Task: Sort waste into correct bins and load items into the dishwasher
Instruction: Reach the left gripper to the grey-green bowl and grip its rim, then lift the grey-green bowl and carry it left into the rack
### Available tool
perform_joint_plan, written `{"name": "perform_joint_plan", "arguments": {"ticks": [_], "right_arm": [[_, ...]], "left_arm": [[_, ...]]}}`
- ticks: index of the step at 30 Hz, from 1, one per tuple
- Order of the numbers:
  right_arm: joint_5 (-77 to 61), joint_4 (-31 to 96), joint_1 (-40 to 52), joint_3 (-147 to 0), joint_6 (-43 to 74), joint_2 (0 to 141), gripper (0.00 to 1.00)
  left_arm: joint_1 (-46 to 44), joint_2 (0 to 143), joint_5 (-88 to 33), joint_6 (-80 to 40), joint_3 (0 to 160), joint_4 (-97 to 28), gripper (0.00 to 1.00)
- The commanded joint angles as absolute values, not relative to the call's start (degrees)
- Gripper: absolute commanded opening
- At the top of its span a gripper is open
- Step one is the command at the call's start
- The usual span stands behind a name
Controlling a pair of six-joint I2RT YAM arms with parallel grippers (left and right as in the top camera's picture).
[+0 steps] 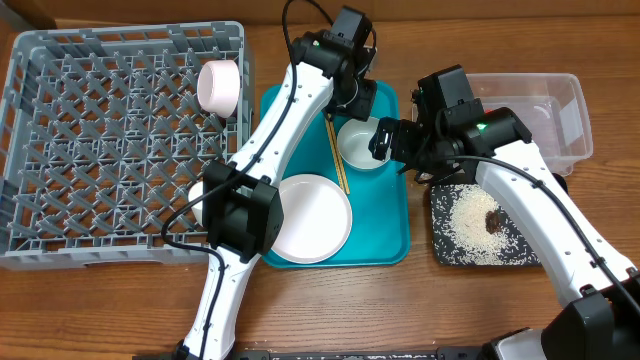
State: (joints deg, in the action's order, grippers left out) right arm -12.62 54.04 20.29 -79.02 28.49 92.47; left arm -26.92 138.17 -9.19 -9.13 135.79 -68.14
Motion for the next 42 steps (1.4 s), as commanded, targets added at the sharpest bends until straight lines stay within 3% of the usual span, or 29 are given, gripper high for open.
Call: {"name": "perform_joint_plan", "arguments": {"ticks": [1, 10, 16, 20, 27, 35, 42], "right_arm": [[-12.01, 53.87, 20.56, -80.62, 28.49, 91.57, 1.00], [-12.01, 53.87, 20.56, -80.62, 28.49, 91.57, 1.00], [-12.01, 53.87, 20.56, -80.62, 28.49, 91.57, 1.00], [-12.01, 53.87, 20.56, -80.62, 28.49, 91.57, 1.00], [-12.01, 53.87, 20.56, -80.62, 28.49, 91.57, 1.00], [-12.01, 53.87, 20.56, -80.62, 28.51, 91.57, 1.00], [-12.01, 53.87, 20.56, -80.62, 28.49, 91.57, 1.00]], "left_arm": [[-26.89, 138.52, -4.34, -6.17, 133.86, -66.96, 0.49], [-27.03, 139.39, -4.54, -6.46, 123.96, -60.01, 0.47], [-27.07, 139.39, -4.51, -8.16, 120.95, -57.69, 0.26], [-27.07, 139.39, -4.47, -8.23, 120.38, -57.06, 0.04], [-26.24, 137.91, -2.24, -9.02, 128.86, -65.71, 0.04], [-22.63, 129.64, 10.81, -11.86, 145.77, -86.70, 0.04], [-16.01, 116.29, 15.51, -16.21, 143.61, -96.82, 0.04]]}}
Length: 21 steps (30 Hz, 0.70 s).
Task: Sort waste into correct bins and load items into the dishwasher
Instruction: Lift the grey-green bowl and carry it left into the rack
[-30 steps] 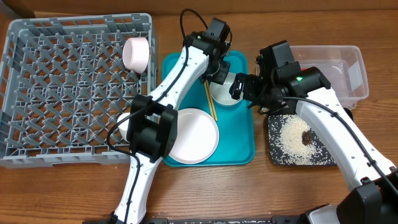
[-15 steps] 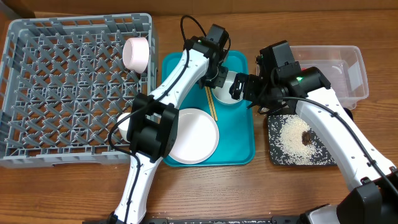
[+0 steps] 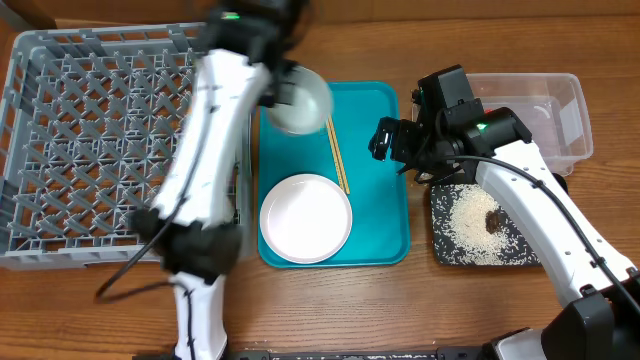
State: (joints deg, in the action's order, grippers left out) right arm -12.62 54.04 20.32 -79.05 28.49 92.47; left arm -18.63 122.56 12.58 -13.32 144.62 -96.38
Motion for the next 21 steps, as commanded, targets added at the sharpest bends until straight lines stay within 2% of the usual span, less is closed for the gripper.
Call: {"name": "perform_joint_plan", "arguments": {"ticks": [1, 5, 11, 14, 21], "right_arm": [[-12.01, 53.87, 20.56, -80.62, 28.49, 91.57, 1.00], [-12.01, 53.87, 20.56, -80.62, 28.49, 91.57, 1.00], [-12.01, 53.87, 20.56, -80.62, 28.49, 91.57, 1.00], [-12.01, 53.87, 20.56, -80.62, 28.49, 91.57, 1.00], [-12.01, 53.87, 20.56, -80.62, 28.49, 91.57, 1.00]], "left_arm": [[-15.20, 114.26, 15.38, -16.36, 141.56, -96.82, 0.04], [-12.67, 106.32, 19.46, -20.18, 129.03, -96.82, 0.04], [-8.51, 97.08, 37.36, -30.02, 109.45, -91.13, 0.04], [-7.86, 96.42, 46.76, -35.20, 104.99, -86.17, 0.04], [-8.95, 99.50, 60.31, -35.18, 97.97, -73.38, 0.04]]}}
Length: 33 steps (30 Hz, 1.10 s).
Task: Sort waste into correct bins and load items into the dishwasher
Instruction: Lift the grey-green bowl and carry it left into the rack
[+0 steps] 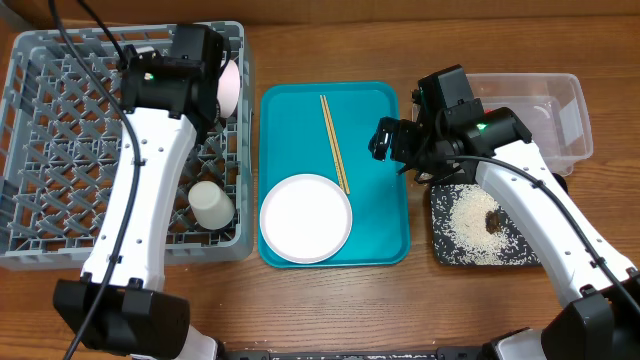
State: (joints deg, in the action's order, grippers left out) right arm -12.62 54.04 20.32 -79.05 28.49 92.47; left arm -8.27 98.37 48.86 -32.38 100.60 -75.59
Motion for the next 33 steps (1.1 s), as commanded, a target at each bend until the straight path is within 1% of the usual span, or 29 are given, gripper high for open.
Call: {"name": "perform_joint_plan", "arguments": {"ticks": [1, 6, 10, 13, 20, 33], "right_arm": [[-12.01, 53.87, 20.56, -80.62, 28.49, 91.57, 1.00], [-12.01, 53.87, 20.56, -80.62, 28.49, 91.57, 1.00], [-12.01, 53.89, 20.56, -80.62, 28.49, 91.57, 1.00], [-12.01, 53.87, 20.56, -80.62, 28.49, 91.57, 1.00], [-12.01, 53.89, 20.56, -80.62, 28.49, 91.57, 1.00], [-12.01, 53.87, 20.56, -80.62, 28.49, 91.57, 1.00]], "left_arm": [[-9.04, 100.25, 62.13, -35.16, 96.97, -71.88, 0.04], [-10.02, 105.45, 67.55, -34.13, 93.86, -70.00, 0.04], [-11.09, 110.50, 67.99, -24.71, 93.84, -69.36, 0.04], [-12.69, 113.86, 70.28, -21.71, 93.84, -68.62, 0.04], [-16.21, 117.82, 76.40, -21.61, 93.84, -68.27, 0.04], [-19.99, 118.08, 75.20, -19.25, 93.84, -71.09, 0.04]]}}
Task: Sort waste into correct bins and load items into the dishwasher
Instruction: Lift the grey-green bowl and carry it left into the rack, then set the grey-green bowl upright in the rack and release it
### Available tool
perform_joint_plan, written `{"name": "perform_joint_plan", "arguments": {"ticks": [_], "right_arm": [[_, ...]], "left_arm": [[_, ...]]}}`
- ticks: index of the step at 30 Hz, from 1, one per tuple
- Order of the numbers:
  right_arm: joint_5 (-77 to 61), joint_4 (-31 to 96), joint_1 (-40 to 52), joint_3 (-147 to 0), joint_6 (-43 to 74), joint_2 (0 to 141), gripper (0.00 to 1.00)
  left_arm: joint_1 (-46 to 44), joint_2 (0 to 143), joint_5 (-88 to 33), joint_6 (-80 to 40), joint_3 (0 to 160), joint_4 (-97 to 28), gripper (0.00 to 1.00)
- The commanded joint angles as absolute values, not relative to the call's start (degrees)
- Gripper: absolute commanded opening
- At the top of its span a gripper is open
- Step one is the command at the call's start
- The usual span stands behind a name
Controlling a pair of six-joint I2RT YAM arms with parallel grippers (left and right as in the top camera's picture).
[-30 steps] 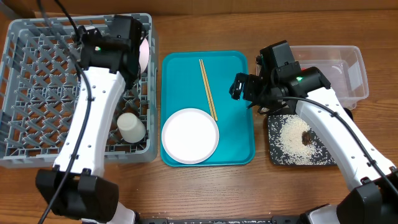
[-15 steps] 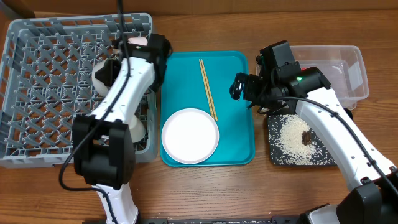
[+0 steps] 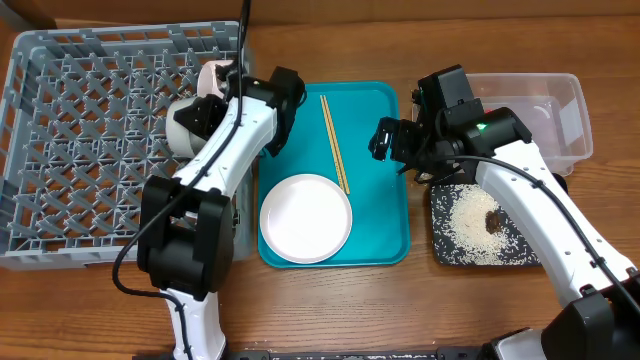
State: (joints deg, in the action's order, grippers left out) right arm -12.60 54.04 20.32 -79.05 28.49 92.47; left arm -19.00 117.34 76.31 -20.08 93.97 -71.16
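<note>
A white bowl [image 3: 188, 126] sits on its side in the grey dish rack [image 3: 90, 150], just below a pink cup [image 3: 213, 78]. My left gripper [image 3: 276, 112] is over the rack's right edge, clear of the bowl; the overhead view does not show how its jaws stand. On the teal tray [image 3: 385, 230] lie a white plate [image 3: 305, 218] and a pair of chopsticks [image 3: 334, 145]. At the tray's right edge my right gripper [image 3: 381, 140] hovers open, holding nothing.
A black tray [image 3: 450, 245] with spilled rice and a brown scrap lies at the right. Behind it stands a clear plastic bin [image 3: 560, 110]. My left arm crosses the rack's right side and hides what is under it.
My left gripper was over the rack's back right part and is now at the rack's right edge. The white bowl now shows in the rack. The white cup is hidden under the arm.
First my left gripper was at the white bowl on the tray. Then it was in motion with the bowl above the tray's back left. Then it reached over the rack by the pink cup. Now the bowl rests in the rack. The right arm stayed still throughout.
</note>
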Motion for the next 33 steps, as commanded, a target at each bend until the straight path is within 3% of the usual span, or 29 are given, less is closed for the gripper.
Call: {"name": "perform_joint_plan", "arguments": {"ticks": [1, 3, 5, 13, 20, 27, 33], "right_arm": [[-12.01, 53.87, 20.56, -80.62, 28.49, 91.57, 1.00], [-12.01, 53.87, 20.56, -80.62, 28.49, 91.57, 1.00], [-12.01, 53.87, 20.56, -80.62, 28.49, 91.57, 1.00], [-12.01, 53.87, 20.56, -80.62, 28.49, 91.57, 1.00], [-12.01, 53.89, 20.56, -80.62, 28.49, 91.57, 1.00], [-12.01, 53.87, 20.56, -80.62, 28.49, 91.57, 1.00], [-12.01, 53.87, 20.56, -80.62, 28.49, 91.57, 1.00]], "left_arm": [[-20.03, 118.08, 74.52, -19.25, 93.84, -71.07, 0.04], [-20.12, 118.08, 71.81, -19.25, 93.84, -70.78, 0.06], [-20.21, 118.08, 68.45, -19.25, 93.84, -70.37, 0.24], [-20.32, 118.08, 64.45, -19.27, 93.93, -67.81, 0.56], [-20.29, 118.06, 60.03, -19.16, 99.20, -68.88, 0.63], [-20.29, 118.06, 46.37, -10.13, 107.39, -69.71, 0.67], [-19.68, 118.06, 36.75, -9.87, 107.39, -69.84, 0.72]]}}
